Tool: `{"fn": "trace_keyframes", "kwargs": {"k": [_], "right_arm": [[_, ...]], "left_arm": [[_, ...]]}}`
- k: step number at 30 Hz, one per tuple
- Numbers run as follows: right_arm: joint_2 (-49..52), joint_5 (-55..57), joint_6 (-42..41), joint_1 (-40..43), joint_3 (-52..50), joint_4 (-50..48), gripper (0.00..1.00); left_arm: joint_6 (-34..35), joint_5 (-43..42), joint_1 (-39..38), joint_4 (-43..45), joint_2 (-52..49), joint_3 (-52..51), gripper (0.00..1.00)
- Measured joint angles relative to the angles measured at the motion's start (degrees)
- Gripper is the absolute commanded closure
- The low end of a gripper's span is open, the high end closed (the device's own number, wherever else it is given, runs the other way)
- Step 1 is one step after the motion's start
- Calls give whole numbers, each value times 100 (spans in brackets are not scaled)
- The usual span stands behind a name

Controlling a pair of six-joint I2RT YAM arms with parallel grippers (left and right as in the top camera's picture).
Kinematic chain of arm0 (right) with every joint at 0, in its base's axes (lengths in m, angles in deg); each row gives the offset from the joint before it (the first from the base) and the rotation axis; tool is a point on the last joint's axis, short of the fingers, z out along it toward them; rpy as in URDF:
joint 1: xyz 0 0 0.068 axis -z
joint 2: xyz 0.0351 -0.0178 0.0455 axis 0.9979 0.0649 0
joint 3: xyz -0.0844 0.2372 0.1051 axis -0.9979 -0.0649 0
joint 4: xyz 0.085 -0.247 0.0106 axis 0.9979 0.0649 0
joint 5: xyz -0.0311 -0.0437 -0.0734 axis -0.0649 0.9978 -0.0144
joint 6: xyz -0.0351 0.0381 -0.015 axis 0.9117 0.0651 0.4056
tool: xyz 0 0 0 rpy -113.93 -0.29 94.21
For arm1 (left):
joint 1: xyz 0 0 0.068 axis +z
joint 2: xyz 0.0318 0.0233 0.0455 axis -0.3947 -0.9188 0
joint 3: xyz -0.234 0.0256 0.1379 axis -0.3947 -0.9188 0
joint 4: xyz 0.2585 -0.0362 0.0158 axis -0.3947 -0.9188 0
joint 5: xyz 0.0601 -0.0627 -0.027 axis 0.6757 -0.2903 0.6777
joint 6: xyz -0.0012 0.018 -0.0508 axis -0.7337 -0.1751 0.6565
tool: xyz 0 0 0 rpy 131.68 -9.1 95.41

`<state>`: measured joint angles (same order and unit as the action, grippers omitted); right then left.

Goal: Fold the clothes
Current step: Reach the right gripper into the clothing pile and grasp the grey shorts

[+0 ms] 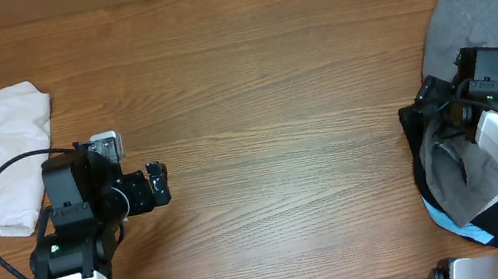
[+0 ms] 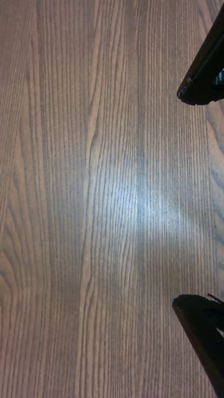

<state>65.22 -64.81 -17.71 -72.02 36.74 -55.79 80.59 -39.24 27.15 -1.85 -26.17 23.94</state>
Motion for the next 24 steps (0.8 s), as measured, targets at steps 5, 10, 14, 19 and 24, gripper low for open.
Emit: {"fn": "trace_keyframes", "kwargs": {"k": [5, 10, 14, 19, 24], "right_arm": [[0, -282, 2, -2, 2, -455, 22], [0, -435, -7, -2, 7, -160, 57], [0, -402, -9, -4, 13, 439, 96], [-15, -505, -2, -2, 63, 557, 96], [-459, -1084, 2, -4, 874, 1025, 96]], "left_arm": [[0, 0, 0, 2, 0, 0, 0], [0, 0, 0, 2, 0, 0, 0], [0, 0, 0, 2, 0, 0, 0], [0, 0, 0, 4, 0, 0, 0], [0, 0, 0, 4, 0, 0, 0]]}}
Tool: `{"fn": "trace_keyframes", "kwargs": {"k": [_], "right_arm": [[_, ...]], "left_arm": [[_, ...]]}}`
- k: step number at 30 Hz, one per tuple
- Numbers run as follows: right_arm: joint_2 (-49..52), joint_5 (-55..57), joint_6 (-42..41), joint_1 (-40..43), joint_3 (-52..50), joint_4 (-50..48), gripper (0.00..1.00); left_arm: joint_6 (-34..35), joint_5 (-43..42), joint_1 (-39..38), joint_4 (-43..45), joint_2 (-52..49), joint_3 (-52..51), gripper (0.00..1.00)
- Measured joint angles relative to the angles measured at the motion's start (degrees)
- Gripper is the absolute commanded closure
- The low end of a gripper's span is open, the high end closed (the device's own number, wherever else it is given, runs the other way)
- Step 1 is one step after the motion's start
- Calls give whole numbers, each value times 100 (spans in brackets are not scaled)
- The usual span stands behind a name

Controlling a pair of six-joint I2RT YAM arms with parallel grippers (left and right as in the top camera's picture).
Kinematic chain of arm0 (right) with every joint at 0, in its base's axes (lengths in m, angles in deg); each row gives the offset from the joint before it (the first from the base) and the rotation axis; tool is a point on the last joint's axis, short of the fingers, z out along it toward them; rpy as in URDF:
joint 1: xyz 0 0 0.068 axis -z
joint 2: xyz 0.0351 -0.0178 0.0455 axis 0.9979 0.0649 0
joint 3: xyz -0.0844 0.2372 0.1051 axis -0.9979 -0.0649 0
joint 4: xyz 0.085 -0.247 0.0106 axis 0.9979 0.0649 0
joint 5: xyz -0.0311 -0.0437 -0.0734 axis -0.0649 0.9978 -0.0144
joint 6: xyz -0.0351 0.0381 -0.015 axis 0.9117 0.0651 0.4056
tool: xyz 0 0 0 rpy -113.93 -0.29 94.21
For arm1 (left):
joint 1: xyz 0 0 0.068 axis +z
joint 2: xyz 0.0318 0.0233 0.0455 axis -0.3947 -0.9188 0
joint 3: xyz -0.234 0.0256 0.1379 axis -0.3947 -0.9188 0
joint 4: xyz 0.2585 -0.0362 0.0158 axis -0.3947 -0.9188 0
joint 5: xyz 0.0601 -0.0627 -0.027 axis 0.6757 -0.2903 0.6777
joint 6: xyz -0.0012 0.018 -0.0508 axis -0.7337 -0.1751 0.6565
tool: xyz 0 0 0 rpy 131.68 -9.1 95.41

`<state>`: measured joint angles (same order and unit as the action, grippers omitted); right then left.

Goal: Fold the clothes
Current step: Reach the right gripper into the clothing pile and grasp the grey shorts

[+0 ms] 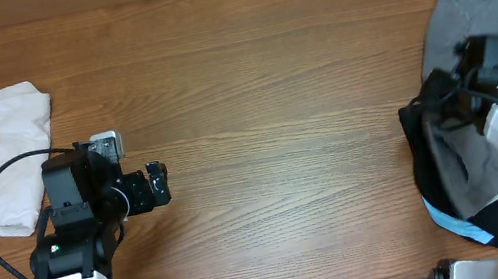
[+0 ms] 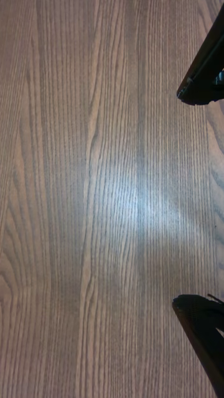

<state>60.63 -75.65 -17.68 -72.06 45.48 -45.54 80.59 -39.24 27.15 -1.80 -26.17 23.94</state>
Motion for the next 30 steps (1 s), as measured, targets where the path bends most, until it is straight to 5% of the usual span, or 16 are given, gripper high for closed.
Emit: {"fn": "trace_keyframes", "kwargs": {"k": [4, 9, 14, 20, 22, 23, 24, 30], "right_arm": [[-678, -619, 7, -361, 1631, 1403, 96], [-686, -813, 197, -1725, 1816, 1996, 96], [-107, -861, 260, -3204, 1810, 1176, 96], [789, -927, 262, -3895, 1799, -540, 92], [1213, -951, 269, -4059, 1794, -1410, 63], [1373, -960, 232, -4107, 1790, -1775, 40], [1493, -981, 278, -4135, 1790, -2011, 4], [1648, -973, 299, -3978, 1801, -1604, 0]], "left_arm": [[0, -2, 0, -2, 0, 0, 0], [0, -2, 0, -4, 0, 0, 0], [0, -2, 0, -4, 0, 0, 0], [0, -2, 0, -4, 0, 0, 0], [0, -2, 0, 0, 0, 4, 0], [0, -2, 0, 2, 0, 4, 0], [0, -2, 0, -2, 0, 4, 0], [0, -170, 0, 2, 0, 4, 0]]}}
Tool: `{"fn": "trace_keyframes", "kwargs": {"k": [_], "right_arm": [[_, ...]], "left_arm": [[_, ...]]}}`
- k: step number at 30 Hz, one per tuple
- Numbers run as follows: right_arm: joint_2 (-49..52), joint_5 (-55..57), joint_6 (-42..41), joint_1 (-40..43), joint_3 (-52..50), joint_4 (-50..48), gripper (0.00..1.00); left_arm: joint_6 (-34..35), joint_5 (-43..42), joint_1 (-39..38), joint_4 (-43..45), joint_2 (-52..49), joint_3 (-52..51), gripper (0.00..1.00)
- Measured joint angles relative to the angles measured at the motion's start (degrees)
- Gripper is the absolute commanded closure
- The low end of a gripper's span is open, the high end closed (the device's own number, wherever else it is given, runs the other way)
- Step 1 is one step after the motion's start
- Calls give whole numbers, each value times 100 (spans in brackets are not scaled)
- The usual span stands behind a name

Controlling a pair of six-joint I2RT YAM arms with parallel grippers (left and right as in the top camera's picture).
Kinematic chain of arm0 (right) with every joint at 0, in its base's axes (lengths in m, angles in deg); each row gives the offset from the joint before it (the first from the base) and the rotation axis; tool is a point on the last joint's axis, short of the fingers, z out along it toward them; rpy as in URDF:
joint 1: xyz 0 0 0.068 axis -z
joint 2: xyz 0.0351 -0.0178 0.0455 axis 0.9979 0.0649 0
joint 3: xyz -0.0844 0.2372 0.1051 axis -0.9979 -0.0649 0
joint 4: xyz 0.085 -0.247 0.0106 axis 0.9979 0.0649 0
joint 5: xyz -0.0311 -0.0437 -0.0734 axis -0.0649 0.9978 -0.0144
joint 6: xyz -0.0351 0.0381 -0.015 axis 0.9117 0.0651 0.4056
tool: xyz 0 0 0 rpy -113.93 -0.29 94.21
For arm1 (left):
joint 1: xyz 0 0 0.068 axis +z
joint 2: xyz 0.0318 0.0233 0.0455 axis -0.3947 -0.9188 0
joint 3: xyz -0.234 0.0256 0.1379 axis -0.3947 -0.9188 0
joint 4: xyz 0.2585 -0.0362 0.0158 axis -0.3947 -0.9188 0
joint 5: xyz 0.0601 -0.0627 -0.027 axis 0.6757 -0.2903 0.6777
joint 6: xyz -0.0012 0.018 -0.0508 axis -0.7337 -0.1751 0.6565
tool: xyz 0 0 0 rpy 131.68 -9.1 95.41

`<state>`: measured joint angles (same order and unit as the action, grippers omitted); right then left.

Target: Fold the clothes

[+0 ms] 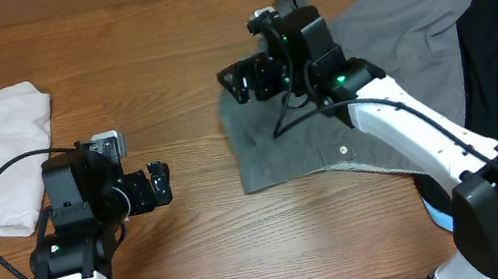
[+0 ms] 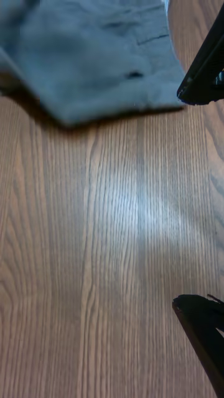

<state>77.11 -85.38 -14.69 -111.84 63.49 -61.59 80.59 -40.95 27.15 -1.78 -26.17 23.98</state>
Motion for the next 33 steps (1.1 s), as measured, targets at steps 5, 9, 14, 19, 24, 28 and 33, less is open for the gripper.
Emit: {"fn": "trace_keyframes", "kwargs": {"k": [5, 9, 14, 19, 24, 28, 33], "right_arm": [[-151, 304, -2, 791, 2, 1102, 0], [-505, 546, 0, 1569, 15, 2203, 0], [-562, 1322, -203, 2341, 13, 3335, 0], [-562, 1620, -356, 2848, 13, 3694, 0], [-562, 1700, -415, 2959, 13, 3827, 0], [-562, 1709, -431, 2959, 13, 3939, 0], [-562, 1720, -433, 2959, 13, 4024, 0]], "left_arm": [[188, -251, 0, 85, 0, 4, 0], [330, -570, -2, 151, -33, 7, 0], [494, -984, -251, 184, -494, 9, 0], [911, -1126, -1016, 402, -1296, 11, 0], [1534, -1198, -1915, 1069, -2273, 39, 1], [2280, -1309, -2267, 1711, -3071, 50, 7], [3281, -1676, -2280, 2168, -3884, 70, 16]]}}
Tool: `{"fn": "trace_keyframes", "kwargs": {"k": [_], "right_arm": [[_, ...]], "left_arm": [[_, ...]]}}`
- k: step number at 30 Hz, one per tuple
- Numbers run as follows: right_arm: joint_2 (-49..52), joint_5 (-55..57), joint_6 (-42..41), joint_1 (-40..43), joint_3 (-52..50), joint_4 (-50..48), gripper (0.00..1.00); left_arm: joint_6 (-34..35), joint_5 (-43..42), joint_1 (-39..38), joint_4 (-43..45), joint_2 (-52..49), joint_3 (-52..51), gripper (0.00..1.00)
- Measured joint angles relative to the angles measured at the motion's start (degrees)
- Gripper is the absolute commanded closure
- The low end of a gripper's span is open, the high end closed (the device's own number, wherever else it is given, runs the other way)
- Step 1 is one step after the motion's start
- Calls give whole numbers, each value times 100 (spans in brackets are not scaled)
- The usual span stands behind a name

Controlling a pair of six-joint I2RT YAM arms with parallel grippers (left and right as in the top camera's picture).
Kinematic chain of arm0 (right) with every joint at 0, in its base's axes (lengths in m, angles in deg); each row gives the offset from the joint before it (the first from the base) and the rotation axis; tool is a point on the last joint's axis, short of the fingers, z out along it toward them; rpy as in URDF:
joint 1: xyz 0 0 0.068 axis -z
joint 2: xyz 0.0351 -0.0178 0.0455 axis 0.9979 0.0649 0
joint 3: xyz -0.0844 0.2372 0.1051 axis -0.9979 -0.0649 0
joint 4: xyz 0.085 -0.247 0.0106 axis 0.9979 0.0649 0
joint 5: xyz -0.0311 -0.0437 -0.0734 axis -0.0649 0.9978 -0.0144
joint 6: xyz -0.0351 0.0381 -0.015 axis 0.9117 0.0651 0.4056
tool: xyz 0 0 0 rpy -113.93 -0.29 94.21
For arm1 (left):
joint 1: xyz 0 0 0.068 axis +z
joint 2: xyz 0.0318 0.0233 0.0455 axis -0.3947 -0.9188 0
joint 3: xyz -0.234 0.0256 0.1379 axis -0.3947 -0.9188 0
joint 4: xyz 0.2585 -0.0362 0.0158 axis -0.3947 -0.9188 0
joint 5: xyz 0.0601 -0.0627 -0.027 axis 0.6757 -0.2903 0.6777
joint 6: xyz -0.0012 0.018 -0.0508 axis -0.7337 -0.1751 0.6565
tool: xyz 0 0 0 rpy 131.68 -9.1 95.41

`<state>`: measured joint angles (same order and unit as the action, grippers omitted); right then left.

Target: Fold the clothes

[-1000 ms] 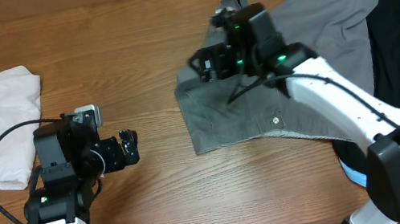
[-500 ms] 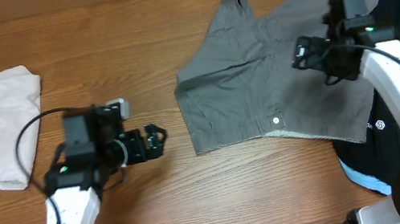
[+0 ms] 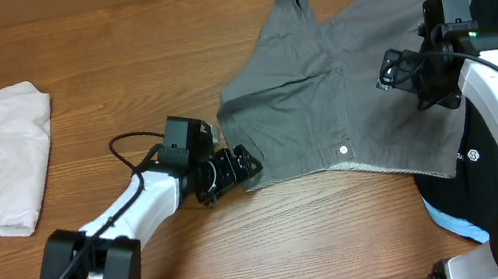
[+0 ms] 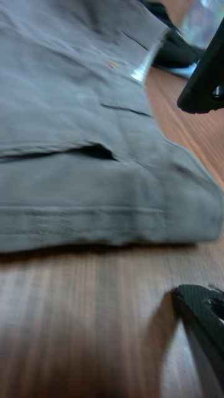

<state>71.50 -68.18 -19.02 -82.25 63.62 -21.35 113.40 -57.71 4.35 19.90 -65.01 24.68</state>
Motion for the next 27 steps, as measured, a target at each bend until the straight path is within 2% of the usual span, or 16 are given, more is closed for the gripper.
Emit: {"fn": "trace_keyframes", "kwargs": {"k": [5, 8, 9, 10, 15, 18, 20, 22, 27], "right_arm": [[0, 0, 2, 0, 0, 9, 0], [0, 2, 0, 0, 0, 11, 0], [0, 2, 0, 0, 0, 11, 0], [0, 2, 0, 0, 0, 9, 0], [0, 0, 2, 0, 0, 24, 0], [0, 2, 2, 0, 0, 79, 0], [0, 2, 4, 0, 0, 105, 0], [0, 2, 2, 0, 0, 118, 0], [0, -216, 122, 0, 0, 151, 2]], "left_arm": [[573, -463, -26, 505, -474, 162, 44], [678, -601, -39, 531, -584, 157, 73], [719, -623, -52, 507, -614, 146, 90], [734, -658, -63, 503, -645, 127, 96], [514, -804, 15, 249, -680, 116, 96], [92, -892, 457, -295, -680, 138, 96], [-374, -887, 1095, -1047, -680, 254, 96], [-1032, -544, 2031, -1781, -682, 649, 96], [-2087, 254, 2966, -2559, -713, 1969, 96]]}}
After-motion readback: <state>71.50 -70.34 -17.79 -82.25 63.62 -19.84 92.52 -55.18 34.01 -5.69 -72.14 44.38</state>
